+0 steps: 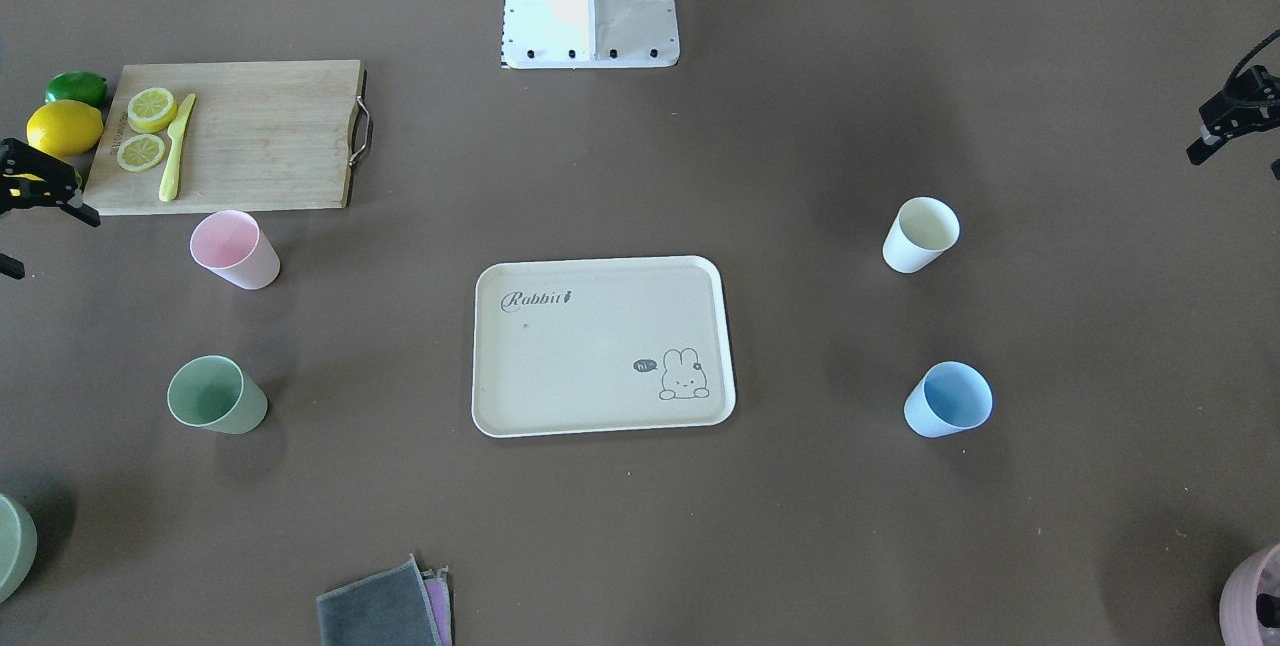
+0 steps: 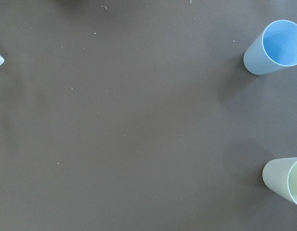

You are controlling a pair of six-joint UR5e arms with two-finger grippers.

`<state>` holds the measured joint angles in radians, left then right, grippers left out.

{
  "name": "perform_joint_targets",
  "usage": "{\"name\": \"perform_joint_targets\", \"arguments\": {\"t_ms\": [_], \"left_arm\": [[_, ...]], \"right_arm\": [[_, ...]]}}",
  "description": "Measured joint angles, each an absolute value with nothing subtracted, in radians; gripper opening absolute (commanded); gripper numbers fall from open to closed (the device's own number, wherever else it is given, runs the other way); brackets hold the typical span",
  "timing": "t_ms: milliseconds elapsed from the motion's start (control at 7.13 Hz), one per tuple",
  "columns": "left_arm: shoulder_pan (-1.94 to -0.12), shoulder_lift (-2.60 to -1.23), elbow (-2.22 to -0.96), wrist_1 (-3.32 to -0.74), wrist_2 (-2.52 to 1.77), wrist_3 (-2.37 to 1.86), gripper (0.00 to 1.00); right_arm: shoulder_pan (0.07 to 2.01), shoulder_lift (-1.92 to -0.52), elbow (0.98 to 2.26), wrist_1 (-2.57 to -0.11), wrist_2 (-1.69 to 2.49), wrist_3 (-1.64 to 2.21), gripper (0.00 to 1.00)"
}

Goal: Place all cups on tray

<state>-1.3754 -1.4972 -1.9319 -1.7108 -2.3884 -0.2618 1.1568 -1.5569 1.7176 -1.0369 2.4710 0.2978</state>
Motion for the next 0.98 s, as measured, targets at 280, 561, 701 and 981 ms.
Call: {"name": "perform_joint_targets", "arguments": {"t_ms": [280, 561, 701, 981], "left_arm": [[-1.372, -1.498, -1.927, -1.722, -2.388, -0.262, 0.98], [-1.372, -1.498, -1.926, -1.725, -2.386, -0.262, 0.98], [-1.372, -1.498, -1.925, -1.725, -2.385, -0.263, 0.98], [-1.373, -1.496, -1.924, -1.726, -2.383, -0.264, 0.98]], "right_arm": [[1.076, -1.528, 1.714, -1.037, 2.424, 0.391, 0.98], [1.010, -1.521, 1.710, -1.036, 2.390, 0.465, 0.97], [0.983, -1.518, 1.705, -1.037, 2.368, 0.481, 0.88], [0.952, -1.510, 1.683, -1.039, 2.342, 0.489, 0.01]]}}
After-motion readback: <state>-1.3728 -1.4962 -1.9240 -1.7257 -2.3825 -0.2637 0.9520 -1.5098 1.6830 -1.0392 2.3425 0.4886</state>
